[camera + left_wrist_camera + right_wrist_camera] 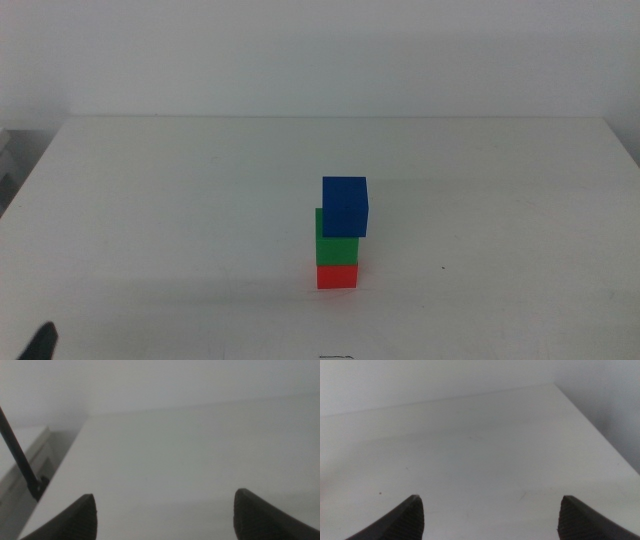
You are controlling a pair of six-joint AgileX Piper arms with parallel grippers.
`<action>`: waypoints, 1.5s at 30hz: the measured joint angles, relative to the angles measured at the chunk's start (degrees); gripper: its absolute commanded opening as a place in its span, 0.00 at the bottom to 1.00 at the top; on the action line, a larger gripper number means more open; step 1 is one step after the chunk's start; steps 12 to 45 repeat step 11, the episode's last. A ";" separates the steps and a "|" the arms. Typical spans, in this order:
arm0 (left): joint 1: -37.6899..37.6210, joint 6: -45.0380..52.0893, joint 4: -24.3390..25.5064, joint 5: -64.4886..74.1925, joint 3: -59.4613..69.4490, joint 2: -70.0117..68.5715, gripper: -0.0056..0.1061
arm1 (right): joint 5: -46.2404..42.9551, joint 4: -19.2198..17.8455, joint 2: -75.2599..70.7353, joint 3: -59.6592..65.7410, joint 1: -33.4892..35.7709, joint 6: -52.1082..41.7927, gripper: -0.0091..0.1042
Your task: Stack red cubes first, then green, then blue cubes in a specific spot.
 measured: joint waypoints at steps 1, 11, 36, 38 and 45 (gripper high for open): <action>0.00 0.00 0.00 -0.08 0.55 0.00 0.89 | -0.05 0.00 0.00 0.27 0.00 0.00 0.71; 0.00 0.00 0.00 -1.15 1.44 0.00 0.89 | -0.05 -0.21 0.00 0.56 -0.07 0.00 0.71; 0.00 0.00 0.00 -1.15 1.44 0.00 0.89 | -0.05 -0.21 0.00 0.56 -0.07 0.00 0.71; 0.00 0.00 0.00 -1.15 1.44 0.00 0.89 | -0.05 -0.21 0.00 0.56 -0.07 0.00 0.71; 0.00 0.00 0.00 -1.15 1.44 0.00 0.89 | -0.05 -0.21 0.00 0.56 -0.07 0.00 0.71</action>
